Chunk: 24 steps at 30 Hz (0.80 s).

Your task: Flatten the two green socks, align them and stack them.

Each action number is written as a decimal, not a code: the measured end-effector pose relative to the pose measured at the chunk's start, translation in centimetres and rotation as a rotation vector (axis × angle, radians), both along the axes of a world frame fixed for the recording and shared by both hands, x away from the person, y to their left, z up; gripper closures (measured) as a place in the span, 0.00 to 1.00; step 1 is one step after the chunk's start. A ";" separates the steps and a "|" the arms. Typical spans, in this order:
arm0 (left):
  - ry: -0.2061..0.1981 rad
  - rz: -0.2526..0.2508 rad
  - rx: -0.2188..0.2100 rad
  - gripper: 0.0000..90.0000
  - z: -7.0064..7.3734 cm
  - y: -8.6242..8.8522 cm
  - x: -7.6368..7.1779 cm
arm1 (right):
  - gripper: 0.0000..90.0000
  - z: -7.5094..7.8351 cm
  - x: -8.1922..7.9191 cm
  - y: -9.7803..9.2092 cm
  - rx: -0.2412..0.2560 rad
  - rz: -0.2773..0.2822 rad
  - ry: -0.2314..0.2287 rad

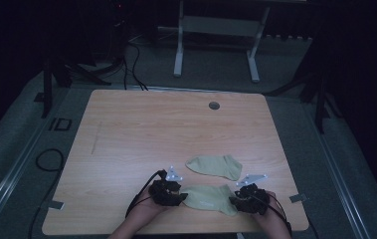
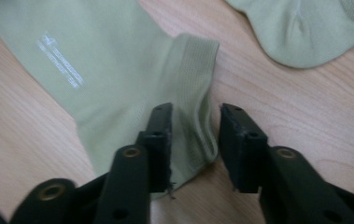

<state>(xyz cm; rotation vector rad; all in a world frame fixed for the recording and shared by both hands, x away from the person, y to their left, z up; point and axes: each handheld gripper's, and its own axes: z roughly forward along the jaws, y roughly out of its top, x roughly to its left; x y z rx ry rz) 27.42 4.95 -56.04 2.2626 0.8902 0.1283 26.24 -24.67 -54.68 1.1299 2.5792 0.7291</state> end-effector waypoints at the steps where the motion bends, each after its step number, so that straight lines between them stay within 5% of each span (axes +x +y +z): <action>1: 0.002 -0.005 0.004 0.68 0.0 -0.1 0.0 | 0.78 0.0 0.0 0.1 0.002 0.002 -0.001; 6: -0.012 -0.003 0.014 0.97 0.0 -0.3 -0.2 | 0.95 0.1 -0.4 0.5 -0.017 0.005 -0.017; 17: -0.049 0.002 -0.014 0.98 2.1 -0.2 -0.1 | 0.96 3.1 -0.8 0.0 0.073 -0.020 -0.074; 24: -0.094 0.020 -0.025 0.98 4.6 -0.3 1.3 | 0.96 5.4 0.7 -0.7 0.088 -0.048 -0.118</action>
